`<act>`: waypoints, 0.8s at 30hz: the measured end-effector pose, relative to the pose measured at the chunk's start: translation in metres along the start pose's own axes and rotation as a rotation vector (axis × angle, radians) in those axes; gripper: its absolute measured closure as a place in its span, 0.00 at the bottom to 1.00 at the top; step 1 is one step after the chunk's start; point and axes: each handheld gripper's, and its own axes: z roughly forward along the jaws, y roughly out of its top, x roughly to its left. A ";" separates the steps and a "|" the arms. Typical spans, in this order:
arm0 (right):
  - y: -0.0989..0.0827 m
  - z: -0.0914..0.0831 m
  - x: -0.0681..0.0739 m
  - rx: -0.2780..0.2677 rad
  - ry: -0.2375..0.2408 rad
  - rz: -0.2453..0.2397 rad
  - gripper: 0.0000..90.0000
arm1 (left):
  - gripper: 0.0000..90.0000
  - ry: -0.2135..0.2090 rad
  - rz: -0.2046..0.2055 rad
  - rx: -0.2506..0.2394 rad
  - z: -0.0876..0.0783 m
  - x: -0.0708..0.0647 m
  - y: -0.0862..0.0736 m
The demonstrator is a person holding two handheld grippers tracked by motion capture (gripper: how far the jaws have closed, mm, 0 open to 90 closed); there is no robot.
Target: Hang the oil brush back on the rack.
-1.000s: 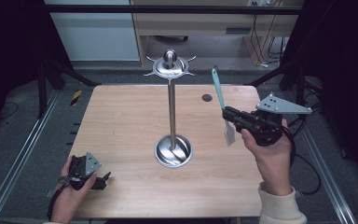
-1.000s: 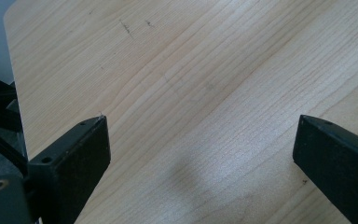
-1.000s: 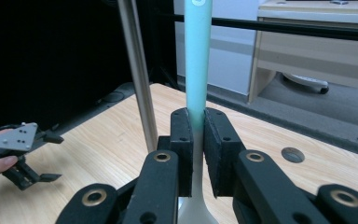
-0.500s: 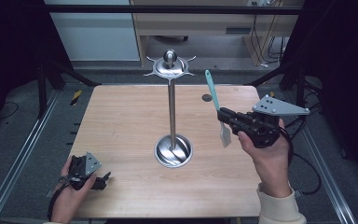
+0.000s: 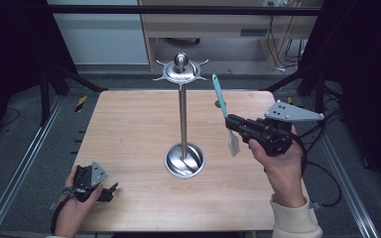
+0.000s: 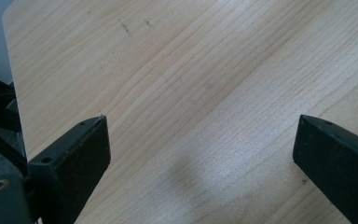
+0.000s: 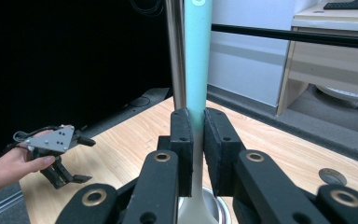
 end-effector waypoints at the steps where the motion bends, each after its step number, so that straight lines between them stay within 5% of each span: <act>1: 0.000 0.000 0.000 0.001 -0.001 0.000 0.92 | 0.04 0.000 0.001 0.000 0.000 0.000 0.000; 24: 0.001 0.009 0.004 0.024 0.004 -0.013 0.92 | 0.04 -0.002 0.001 0.002 0.000 0.000 0.000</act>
